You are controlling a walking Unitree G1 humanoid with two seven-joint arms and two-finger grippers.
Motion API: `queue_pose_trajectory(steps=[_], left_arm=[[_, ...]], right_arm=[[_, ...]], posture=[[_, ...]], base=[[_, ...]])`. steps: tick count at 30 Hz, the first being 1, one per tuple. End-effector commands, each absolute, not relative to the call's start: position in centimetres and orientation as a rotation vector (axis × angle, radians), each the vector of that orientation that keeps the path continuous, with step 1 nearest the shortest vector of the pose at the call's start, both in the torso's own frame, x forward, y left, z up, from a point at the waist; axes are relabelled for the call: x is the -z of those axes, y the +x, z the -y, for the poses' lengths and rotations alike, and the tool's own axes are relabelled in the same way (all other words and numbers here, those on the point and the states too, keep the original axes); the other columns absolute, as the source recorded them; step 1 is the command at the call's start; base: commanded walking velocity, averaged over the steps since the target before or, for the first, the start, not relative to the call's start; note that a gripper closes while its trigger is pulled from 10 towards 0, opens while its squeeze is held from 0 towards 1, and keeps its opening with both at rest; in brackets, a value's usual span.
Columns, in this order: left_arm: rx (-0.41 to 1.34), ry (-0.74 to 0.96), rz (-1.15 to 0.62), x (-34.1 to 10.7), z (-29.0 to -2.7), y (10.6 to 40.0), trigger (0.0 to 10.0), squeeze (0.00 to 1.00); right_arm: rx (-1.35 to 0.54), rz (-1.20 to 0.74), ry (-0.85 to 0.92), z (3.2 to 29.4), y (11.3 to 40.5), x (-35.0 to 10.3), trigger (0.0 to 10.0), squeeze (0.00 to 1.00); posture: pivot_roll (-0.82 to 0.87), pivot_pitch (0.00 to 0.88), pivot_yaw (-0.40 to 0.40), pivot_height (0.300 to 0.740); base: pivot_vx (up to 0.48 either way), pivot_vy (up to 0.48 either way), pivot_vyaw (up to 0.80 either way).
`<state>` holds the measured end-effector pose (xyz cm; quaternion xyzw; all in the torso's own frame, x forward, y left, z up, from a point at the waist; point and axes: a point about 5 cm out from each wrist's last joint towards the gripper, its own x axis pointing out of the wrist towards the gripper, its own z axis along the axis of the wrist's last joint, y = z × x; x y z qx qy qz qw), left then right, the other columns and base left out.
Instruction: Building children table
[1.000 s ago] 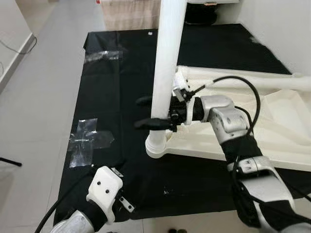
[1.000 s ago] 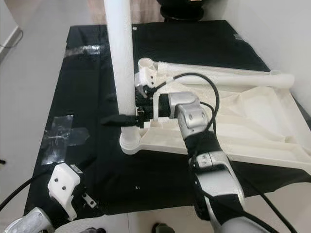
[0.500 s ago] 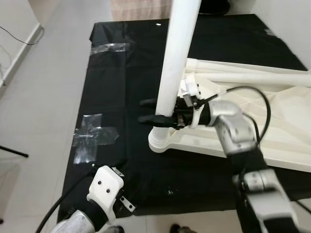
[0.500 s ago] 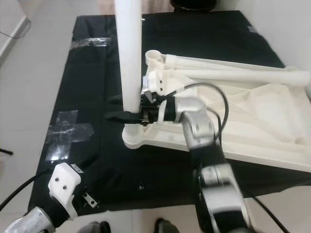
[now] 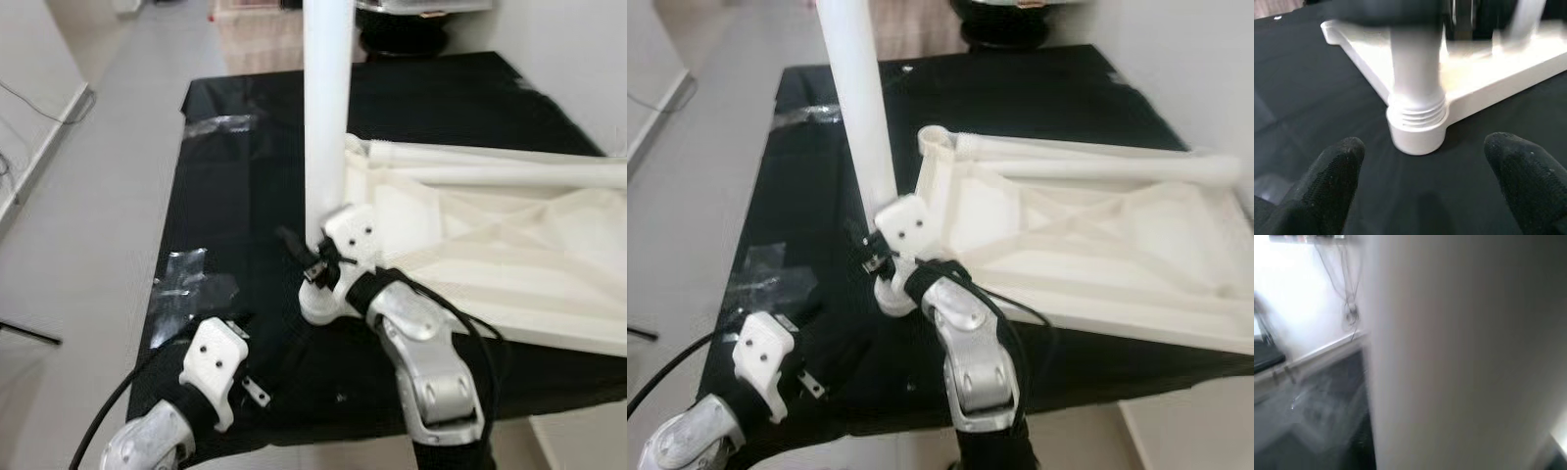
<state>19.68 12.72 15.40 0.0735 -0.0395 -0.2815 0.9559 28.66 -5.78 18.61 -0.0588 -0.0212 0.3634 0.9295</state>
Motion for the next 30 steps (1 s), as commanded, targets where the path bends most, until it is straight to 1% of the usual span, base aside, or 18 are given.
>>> queue_pose_trajectory(steps=[1,2,3,4,5,6,7,8,9,10,13,14,16,19,20,21,24,30], left_arm=[[0.552,0.150,0.054,-14.7,-12.8,19.5,10.0,0.00],[0.552,0.150,0.054,-14.7,-12.8,19.5,10.0,0.00],[0.549,0.149,0.057,-14.7,-12.8,19.6,10.0,0.00],[0.549,0.149,0.057,-14.7,-12.8,19.6,10.0,0.00],[0.554,0.148,0.056,-14.7,-12.7,19.4,10.0,0.00],[0.557,0.147,0.055,-14.7,-12.6,19.3,10.0,0.00],[0.559,0.146,0.055,-14.7,-12.6,19.3,10.0,0.00],[0.559,0.146,0.055,-14.7,-12.6,19.3,10.0,0.00],[0.563,0.144,0.053,-14.7,-12.5,19.1,10.0,0.00],[0.563,0.144,0.053,-14.7,-12.5,19.1,10.0,0.00],[0.569,0.142,0.050,-14.7,-12.4,18.8,10.0,0.00],[0.573,0.140,0.046,-14.8,-12.3,18.3,10.0,0.00],[0.574,0.140,0.045,-14.9,-12.2,18.1,10.0,0.00],[0.575,0.138,0.040,-15.0,-12.2,17.6,10.0,0.00],[0.575,0.137,0.036,-15.0,-12.2,17.3,10.0,0.00],[0.575,0.136,0.034,-15.1,-12.2,17.1,10.0,0.00],[0.577,0.134,0.028,-15.1,-12.1,16.7,10.0,0.00],[0.580,0.130,0.024,-15.2,-12.1,16.6,10.0,0.00]], right_arm=[[-0.916,0.045,-0.019,5.0,28.0,-19.5,10.0,1.00],[-0.916,0.045,-0.019,5.0,28.0,-19.5,10.0,1.00],[-1.119,0.077,-0.003,5.3,27.2,-20.7,10.0,1.00],[-1.119,0.077,-0.003,5.3,27.2,-20.7,10.0,1.00],[-1.233,0.100,-0.090,6.3,27.3,-21.1,10.0,1.00],[-1.304,0.096,-0.129,6.7,27.6,-21.0,10.0,0.91],[-1.352,0.091,-0.152,7.1,27.8,-21.0,10.0,0.91],[-1.352,0.091,-0.152,7.1,27.8,-21.0,10.0,0.91],[-1.409,0.070,-0.177,7.5,28.3,-21.0,10.0,0.00],[-1.409,0.070,-0.177,7.5,28.3,-21.0,10.0,0.00],[-1.504,0.054,-0.221,8.1,29.5,-21.1,10.0,0.00],[-1.592,0.017,-0.228,8.2,30.6,-21.5,10.0,0.00],[-1.619,0.004,-0.222,8.2,30.9,-21.6,10.0,0.00],[-1.651,-0.005,-0.208,7.9,31.9,-22.3,10.0,0.00],[-1.658,-0.005,-0.199,7.6,32.4,-22.6,8.9,0.00],[-1.670,0.002,-0.189,7.5,32.9,-23.0,0.0,0.00],[-1.729,0.010,-0.164,7.6,33.5,-23.5,0.0,0.00],[-1.744,0.017,-0.163,8.1,33.9,-23.8,0.0,0.00]], posture=[[0.04,0.139,-0.034,0.740],[0.04,0.139,-0.034,0.740],[0.04,0.137,-0.035,0.740],[0.04,0.137,-0.035,0.740],[0.06,0.141,-0.035,0.740],[0.06,0.144,-0.035,0.740],[0.06,0.144,-0.035,0.740],[0.06,0.144,-0.035,0.740],[0.07,0.158,-0.035,0.740],[0.07,0.158,-0.035,0.740],[0.08,0.161,-0.036,0.740],[0.11,0.193,-0.038,0.740],[0.11,0.193,-0.038,0.740],[0.13,0.222,-0.040,0.740],[0.14,0.227,-0.039,0.740],[0.14,0.236,-0.038,0.740],[0.15,0.249,-0.037,0.740],[0.14,0.255,-0.031,0.740]], base=[[0.000,0.000,0.00],[0.000,0.000,0.00],[0.000,0.000,0.00],[0.000,0.000,0.00],[0.000,0.000,0.00],[0.000,0.000,0.00],[0.000,0.000,0.00],[0.000,0.000,0.00],[0.000,0.000,0.00],[0.000,0.000,0.00],[0.000,0.000,0.00],[0.000,0.000,0.00],[0.000,0.000,0.00],[0.000,0.000,0.00],[0.000,0.000,0.00],[0.000,0.000,0.00],[0.000,0.000,0.00],[0.000,0.000,0.00]])
